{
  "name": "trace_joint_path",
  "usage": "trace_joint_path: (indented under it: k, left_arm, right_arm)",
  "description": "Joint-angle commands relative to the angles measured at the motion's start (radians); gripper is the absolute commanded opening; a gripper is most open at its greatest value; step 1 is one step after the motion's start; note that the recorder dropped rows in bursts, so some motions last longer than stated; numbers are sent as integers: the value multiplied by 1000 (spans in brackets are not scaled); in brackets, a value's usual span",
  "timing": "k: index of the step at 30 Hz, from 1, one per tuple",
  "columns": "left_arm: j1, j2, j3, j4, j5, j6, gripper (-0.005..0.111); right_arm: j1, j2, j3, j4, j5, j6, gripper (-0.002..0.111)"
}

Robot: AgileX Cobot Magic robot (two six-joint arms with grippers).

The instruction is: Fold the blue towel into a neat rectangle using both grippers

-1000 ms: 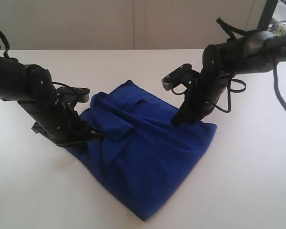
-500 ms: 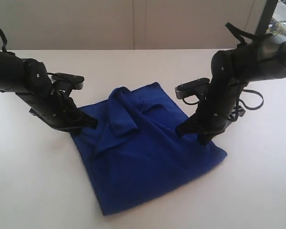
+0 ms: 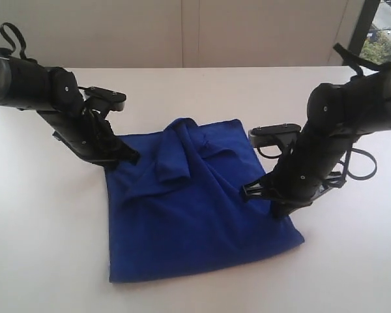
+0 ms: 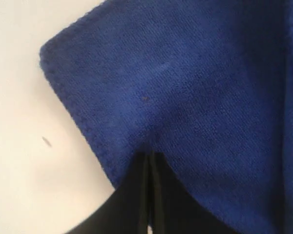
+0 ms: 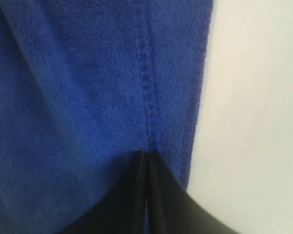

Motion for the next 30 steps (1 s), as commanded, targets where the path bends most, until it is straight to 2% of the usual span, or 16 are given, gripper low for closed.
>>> trace_joint_path:
  k: [1, 5, 8, 11, 19, 23, 30]
  left_arm:
    - [5, -53, -40, 4, 145, 30, 0]
    - [5, -150, -61, 4, 233, 59, 0]
    - [5, -214, -49, 4, 294, -22, 0]
    - [-13, -229, 1, 0, 300, -108, 0]
    - [-81, -171, 178, -10, 142, -212, 0]
    - [-81, -153, 212, -17, 77, -225, 0]
    - [-81, -108, 213, -34, 62, -225, 0]
  right_arm:
    - [-1, -58, -25, 1, -38, -1, 0]
    - [-1, -86, -79, -1, -22, -30, 0]
    - [-1, -84, -118, -1, -39, -30, 0]
    - [-1, -63, -126, -3, -105, -30, 0]
    - [-1, 44, -124, -67, -199, -30, 0]
    - [-1, 79, -124, -72, -226, -30, 0]
    - [-1, 96, -124, -72, -224, -30, 0]
